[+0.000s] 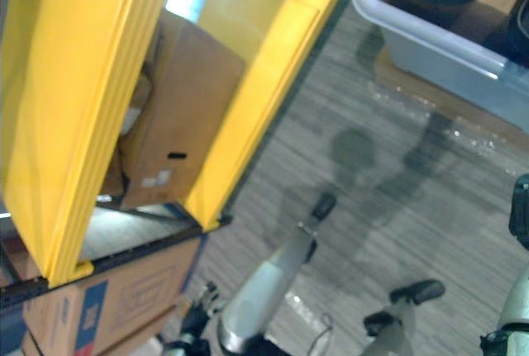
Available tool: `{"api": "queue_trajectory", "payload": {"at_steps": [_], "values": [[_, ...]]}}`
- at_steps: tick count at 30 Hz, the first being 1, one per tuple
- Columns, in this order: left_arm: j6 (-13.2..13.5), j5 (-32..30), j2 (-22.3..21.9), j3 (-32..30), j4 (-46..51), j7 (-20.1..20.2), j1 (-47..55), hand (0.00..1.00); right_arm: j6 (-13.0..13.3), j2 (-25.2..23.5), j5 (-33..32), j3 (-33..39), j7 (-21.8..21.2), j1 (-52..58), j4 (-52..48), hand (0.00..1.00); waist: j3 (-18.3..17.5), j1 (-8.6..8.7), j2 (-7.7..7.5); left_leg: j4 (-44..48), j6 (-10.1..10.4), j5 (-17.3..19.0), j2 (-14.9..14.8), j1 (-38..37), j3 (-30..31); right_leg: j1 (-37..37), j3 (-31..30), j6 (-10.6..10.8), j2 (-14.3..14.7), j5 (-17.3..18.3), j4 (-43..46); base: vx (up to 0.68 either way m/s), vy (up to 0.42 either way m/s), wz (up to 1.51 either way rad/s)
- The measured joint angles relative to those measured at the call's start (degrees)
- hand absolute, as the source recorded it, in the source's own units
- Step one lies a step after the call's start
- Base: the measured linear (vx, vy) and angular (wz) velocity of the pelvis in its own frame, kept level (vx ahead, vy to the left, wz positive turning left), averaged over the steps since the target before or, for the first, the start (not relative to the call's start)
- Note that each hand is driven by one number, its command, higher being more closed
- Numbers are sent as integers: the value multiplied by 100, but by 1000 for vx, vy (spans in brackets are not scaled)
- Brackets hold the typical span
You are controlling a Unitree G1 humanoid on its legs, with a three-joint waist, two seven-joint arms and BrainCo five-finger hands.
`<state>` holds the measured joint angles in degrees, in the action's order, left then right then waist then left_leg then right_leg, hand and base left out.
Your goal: Walk over and take plastic housings, then place them on the shelf
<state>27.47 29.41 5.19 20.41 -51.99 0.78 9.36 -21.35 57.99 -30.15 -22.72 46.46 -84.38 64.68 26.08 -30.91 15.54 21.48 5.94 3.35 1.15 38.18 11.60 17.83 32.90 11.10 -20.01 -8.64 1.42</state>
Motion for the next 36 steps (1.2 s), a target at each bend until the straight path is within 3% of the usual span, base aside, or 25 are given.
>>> {"api": "queue_trajectory", "payload": {"at_steps": [11,23,29,31,34,36], "values": [[57,203,1,77,-95,75,0,0,-624,452,417,-28,-567,-11,5,100,-74,-9,100,-96,2,-18,-18,-27,-20,8,3,-20,7,12,-20,-30,7,0],[171,204,1,101,-82,81,0,0,-1291,270,1453,-287,-1304,-112,237,100,-101,-37,136,-114,2,-17,-42,-97,-85,-29,2,-22,3,12,-14,-54,8,-2],[736,143,26,104,228,-103,6,0,-1149,205,1923,-478,-1526,-37,405,100,-97,-7,130,-120,2,-17,-38,-214,-80,-154,18,-22,3,12,-14,-50,10,2],[932,143,67,76,656,-239,-10,0,-920,187,2085,-557,-1523,2,513,100,-86,30,115,-110,2,-17,-42,-252,-67,-203,32,-24,10,12,3,-52,8,3],[954,152,142,-58,1279,-429,-63,0,-637,186,2195,-550,-1514,70,640,100,-44,101,59,-95,2,-17,-44,-313,-41,-284,74,-25,12,12,26,-56,6,6],[950,158,211,-368,1890,-561,-102,0,-305,161,2226,-521,-1482,204,641,100,19,249,-28,-96,4,-15,-51,-468,52,-463,243,-50,22,27,88,-56,-3,13]]}}
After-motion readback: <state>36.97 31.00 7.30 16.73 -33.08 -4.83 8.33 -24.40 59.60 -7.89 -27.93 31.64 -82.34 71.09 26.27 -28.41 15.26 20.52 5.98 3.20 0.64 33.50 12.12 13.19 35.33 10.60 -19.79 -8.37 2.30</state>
